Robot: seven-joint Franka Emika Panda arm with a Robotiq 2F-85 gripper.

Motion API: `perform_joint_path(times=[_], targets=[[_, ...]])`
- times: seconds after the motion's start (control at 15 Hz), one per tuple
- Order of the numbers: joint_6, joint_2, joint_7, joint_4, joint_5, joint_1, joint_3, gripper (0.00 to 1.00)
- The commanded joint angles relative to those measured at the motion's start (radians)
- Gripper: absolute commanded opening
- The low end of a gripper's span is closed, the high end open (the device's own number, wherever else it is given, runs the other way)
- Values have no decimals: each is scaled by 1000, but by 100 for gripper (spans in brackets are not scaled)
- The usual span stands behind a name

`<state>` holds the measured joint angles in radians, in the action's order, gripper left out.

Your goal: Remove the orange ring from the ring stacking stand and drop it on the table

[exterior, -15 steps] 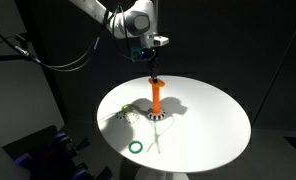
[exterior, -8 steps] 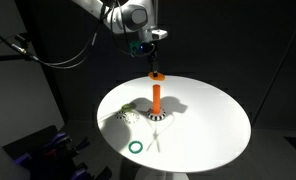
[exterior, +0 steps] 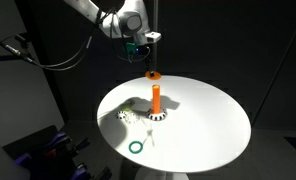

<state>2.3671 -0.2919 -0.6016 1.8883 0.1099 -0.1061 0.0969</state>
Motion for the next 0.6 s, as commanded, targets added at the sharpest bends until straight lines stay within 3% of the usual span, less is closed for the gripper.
perform_joint_path(times=[0.0, 0.07, 0.53], targets=[[4, 13, -10, 18, 19, 0, -2, 95], [-10, 14, -9, 16, 19, 1, -1, 100], [-189, 18, 40, -8, -3, 17, -11, 100]])
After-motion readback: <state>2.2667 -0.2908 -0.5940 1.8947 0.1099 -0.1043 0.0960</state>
